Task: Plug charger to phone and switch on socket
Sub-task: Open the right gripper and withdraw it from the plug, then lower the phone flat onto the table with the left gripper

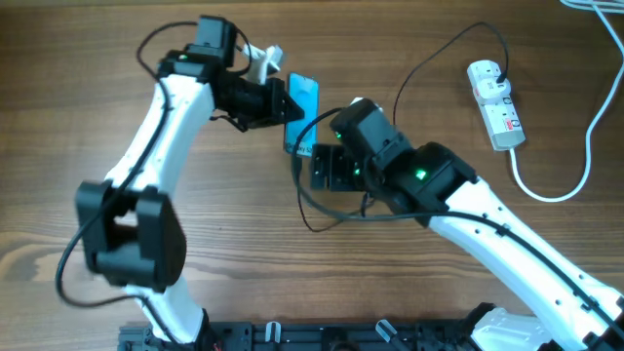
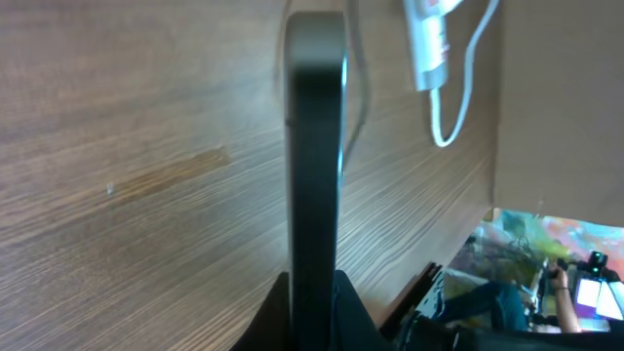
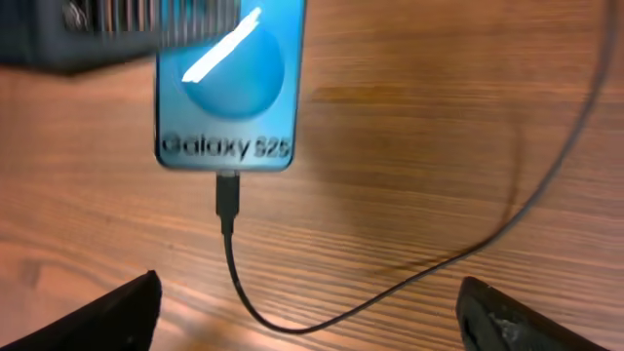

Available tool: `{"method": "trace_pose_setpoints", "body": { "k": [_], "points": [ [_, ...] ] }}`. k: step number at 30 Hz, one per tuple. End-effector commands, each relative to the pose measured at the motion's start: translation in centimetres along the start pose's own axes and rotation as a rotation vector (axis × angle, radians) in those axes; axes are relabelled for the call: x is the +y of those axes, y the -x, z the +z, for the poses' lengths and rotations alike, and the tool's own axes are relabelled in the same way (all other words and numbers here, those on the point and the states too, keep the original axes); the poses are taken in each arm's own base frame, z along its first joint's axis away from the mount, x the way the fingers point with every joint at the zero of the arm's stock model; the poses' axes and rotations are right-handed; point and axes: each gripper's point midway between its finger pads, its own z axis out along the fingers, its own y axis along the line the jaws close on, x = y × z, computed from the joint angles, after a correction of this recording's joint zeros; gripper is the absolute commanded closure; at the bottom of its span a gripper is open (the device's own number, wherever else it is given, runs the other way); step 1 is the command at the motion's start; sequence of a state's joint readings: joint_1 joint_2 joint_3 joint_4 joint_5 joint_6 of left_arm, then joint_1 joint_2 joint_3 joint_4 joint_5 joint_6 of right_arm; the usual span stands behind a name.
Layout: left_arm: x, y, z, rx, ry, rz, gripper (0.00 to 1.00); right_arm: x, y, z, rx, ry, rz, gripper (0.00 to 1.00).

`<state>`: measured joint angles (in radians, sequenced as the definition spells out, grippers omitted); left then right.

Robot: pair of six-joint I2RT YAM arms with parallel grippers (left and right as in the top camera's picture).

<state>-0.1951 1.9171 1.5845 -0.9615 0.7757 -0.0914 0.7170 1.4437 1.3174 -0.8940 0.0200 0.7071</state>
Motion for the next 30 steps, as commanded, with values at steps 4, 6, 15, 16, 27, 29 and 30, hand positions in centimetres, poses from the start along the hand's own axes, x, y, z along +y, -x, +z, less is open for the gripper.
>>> {"method": "trace_pose_setpoints", "body": {
  "k": [4, 6, 15, 16, 27, 29, 30],
  "points": [
    [1.4, -0.7, 4.5, 0.086, 0.0, -0.056, 0.96, -5.8, 2.1, -0.6, -0.011, -0.135, 0.153, 0.0],
    [1.8, -0.3, 5.1, 0.078, 0.001, -0.07, 0.96, -7.7, 2.2, -0.8, 0.003, -0.174, 0.194, 0.0],
    [5.5, 1.7, 6.2, -0.003, 0.163, -0.176, 0.96, -9.2, 1.9, -0.6, 0.052, -0.194, 0.183, 0.0],
    [5.8, 1.6, 6.5, 0.001, 0.166, -0.19, 0.96, -9.2, 1.9, -0.6, 0.055, -0.193, 0.183, 0.0],
    [6.0, 0.7, 8.8, 0.048, 0.158, -0.22, 0.96, -9.6, 1.4, 1.2, 0.102, -0.218, 0.186, 0.0],
    [5.9, 0.9, 8.8, 0.042, 0.156, -0.215, 0.96, -9.6, 1.4, 1.3, 0.105, -0.22, 0.186, 0.0],
    [5.9, 1.0, 8.8, 0.037, 0.154, -0.211, 0.96, -9.6, 1.4, 1.3, 0.104, -0.22, 0.186, 0.0]
  ]
}}
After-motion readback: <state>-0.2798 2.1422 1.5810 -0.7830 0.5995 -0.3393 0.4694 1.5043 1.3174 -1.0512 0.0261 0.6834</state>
